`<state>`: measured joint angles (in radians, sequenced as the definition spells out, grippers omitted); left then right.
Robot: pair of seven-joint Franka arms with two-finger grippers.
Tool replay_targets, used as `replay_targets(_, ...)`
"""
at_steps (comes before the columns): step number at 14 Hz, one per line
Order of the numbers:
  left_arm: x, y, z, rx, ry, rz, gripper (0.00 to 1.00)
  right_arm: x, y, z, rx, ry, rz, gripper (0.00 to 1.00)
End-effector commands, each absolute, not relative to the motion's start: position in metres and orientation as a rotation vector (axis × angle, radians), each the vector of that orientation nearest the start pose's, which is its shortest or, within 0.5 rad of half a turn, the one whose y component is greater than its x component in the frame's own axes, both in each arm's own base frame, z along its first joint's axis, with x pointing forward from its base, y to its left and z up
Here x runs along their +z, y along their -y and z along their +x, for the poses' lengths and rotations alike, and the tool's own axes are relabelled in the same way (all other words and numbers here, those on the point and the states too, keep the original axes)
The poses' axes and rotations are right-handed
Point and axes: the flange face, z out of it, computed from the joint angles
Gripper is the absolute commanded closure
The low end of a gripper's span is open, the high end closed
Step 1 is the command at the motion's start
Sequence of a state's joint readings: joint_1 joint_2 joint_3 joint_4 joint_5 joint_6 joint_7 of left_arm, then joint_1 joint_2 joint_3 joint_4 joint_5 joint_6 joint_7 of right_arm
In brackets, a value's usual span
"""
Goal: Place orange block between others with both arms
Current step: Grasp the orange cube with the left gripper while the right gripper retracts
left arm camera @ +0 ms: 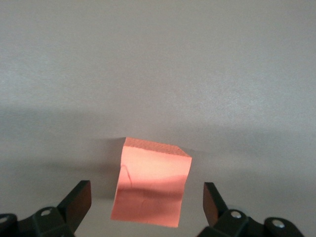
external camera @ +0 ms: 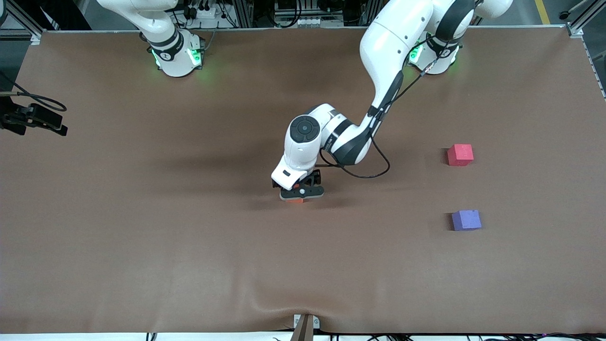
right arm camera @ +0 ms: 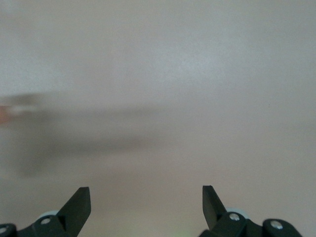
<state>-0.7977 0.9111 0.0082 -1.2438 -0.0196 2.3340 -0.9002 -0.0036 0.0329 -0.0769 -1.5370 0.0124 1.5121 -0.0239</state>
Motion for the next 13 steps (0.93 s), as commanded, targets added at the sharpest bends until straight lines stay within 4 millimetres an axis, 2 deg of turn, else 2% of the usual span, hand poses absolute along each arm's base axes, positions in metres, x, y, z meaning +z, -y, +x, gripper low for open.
replay_targets(1, 0.216, 0.556, 0.545, -0.22, 0.168, -3.291, 0.0, 0.621, 0.039, 0.545, 0.083, -0.18, -3.103, 0.0)
replay_targets(3, 0.211, 0.556, 0.545, -0.221, 0.158, -3.291, 0.0, 0.621, 0.037, 0.544, 0.092, -0.175, -3.103, 0.0)
replay_targets(6, 0.203, 0.554, 0.544, -0.213, 0.095, -3.283, 0.12, 0.621, 0.038, 0.544, 0.095, -0.175, -3.104, 0.0)
replay_targets(8, 0.2, 0.554, 0.544, -0.212, 0.095, -3.282, 0.31, 0.621, 0.038, 0.544, 0.092, -0.175, -3.108, 0.0)
replay_targets(11, 0.199, 0.555, 0.542, -0.206, 0.091, -3.281, 0.74, 0.621, 0.038, 0.543, 0.1, -0.175, -3.11, 0.0)
replay_targets(13, 0.207, 0.551, 0.545, -0.213, 0.1, -3.283, 0.97, 0.619, 0.038, 0.545, 0.102, -0.176, -3.111, 0.0)
